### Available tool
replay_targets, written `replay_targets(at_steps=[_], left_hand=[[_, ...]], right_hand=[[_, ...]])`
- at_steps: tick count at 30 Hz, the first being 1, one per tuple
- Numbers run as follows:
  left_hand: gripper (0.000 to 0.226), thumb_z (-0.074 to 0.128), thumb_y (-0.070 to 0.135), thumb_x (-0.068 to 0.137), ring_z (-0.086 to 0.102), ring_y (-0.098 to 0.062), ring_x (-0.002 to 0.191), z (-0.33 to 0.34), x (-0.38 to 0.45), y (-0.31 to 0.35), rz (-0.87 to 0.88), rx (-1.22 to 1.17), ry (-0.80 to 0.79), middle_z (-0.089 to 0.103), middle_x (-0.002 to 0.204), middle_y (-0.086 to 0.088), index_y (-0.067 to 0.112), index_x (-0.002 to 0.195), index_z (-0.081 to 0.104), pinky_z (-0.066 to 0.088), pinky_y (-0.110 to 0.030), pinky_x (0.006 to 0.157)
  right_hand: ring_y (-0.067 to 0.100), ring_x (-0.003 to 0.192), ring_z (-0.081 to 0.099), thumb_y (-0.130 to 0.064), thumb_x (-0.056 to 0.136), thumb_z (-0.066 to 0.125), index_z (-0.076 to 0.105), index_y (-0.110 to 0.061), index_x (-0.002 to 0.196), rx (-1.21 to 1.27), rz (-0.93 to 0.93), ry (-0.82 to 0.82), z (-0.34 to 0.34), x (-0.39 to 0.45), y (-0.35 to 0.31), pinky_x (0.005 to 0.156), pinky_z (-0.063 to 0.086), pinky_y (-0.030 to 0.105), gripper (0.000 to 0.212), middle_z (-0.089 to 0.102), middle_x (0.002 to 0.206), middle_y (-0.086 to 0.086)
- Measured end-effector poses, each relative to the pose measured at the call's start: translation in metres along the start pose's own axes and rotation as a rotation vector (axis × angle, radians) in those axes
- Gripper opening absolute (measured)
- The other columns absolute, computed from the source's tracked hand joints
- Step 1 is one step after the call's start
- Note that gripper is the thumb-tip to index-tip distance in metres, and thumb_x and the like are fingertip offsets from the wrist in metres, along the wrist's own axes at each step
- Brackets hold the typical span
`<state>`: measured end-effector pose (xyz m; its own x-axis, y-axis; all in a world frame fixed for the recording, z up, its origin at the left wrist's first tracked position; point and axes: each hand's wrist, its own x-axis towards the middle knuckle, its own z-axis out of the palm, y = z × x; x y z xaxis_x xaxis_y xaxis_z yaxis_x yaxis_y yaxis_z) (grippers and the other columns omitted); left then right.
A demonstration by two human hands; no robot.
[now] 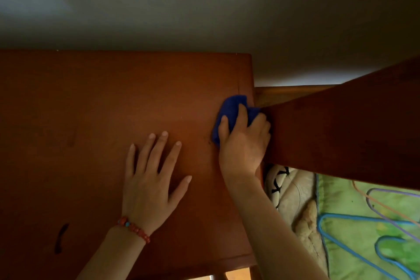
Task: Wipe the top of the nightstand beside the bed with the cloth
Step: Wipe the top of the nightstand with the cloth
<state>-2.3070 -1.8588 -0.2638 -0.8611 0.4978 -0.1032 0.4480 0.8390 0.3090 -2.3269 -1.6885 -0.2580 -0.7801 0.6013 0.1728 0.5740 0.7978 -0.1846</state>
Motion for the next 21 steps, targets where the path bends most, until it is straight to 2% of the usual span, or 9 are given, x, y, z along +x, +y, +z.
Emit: replay_targets(at_steps=[4,9,14,17,21], left_hand=[[0.062,0.032,0.054,0.087,0.030,-0.035,0.131,-0.005,0.013,-0.021,-0.040,0.036,0.022,0.039,0.142,-0.016,0.015,0.134,0.042,0.016,-0.055,0.107],[0.060,0.029,0.054,0.088,0.028,-0.036,0.131,-0.005,0.018,-0.032,-0.040,0.050,-0.007,0.037,0.143,-0.015,0.020,0.137,0.036,0.012,-0.056,0.107],[0.060,0.032,0.054,0.086,0.029,-0.035,0.131,-0.006,0.017,-0.033,-0.035,0.036,-0.003,0.038,0.142,-0.014,0.021,0.137,0.036,0.013,-0.055,0.108],[0.059,0.028,0.055,0.089,0.030,-0.035,0.131,-0.005,0.017,-0.031,-0.036,0.030,-0.003,0.039,0.142,-0.014,0.022,0.136,0.036,0.012,-0.055,0.108],[0.059,0.027,0.056,0.089,0.030,-0.035,0.131,-0.005,0.019,-0.030,-0.037,0.027,-0.019,0.039,0.142,-0.013,0.022,0.136,0.038,0.013,-0.055,0.108]], right_hand=[[0.045,0.094,0.052,-0.024,0.085,0.061,0.056,0.002,0.116,0.096,-0.024,-0.012,0.013,0.054,-0.017,0.079,0.044,0.049,0.040,0.054,0.109,0.032],[0.043,0.094,0.052,-0.024,0.087,0.060,0.053,0.001,0.120,0.084,-0.009,-0.009,0.014,0.047,-0.013,0.078,0.045,0.049,0.042,0.054,0.109,0.031],[0.036,0.106,0.043,-0.030,0.092,0.048,0.045,-0.005,0.129,0.173,0.067,-0.066,0.021,0.092,-0.023,0.088,0.036,0.043,0.045,0.047,0.119,0.024],[0.036,0.104,0.043,-0.032,0.092,0.050,0.046,-0.005,0.128,0.212,0.063,-0.026,0.020,0.087,-0.021,0.087,0.036,0.043,0.046,0.048,0.115,0.024],[0.038,0.104,0.043,-0.034,0.088,0.057,0.050,-0.005,0.126,0.257,0.059,-0.053,0.016,0.078,-0.015,0.089,0.033,0.044,0.048,0.049,0.115,0.026]])
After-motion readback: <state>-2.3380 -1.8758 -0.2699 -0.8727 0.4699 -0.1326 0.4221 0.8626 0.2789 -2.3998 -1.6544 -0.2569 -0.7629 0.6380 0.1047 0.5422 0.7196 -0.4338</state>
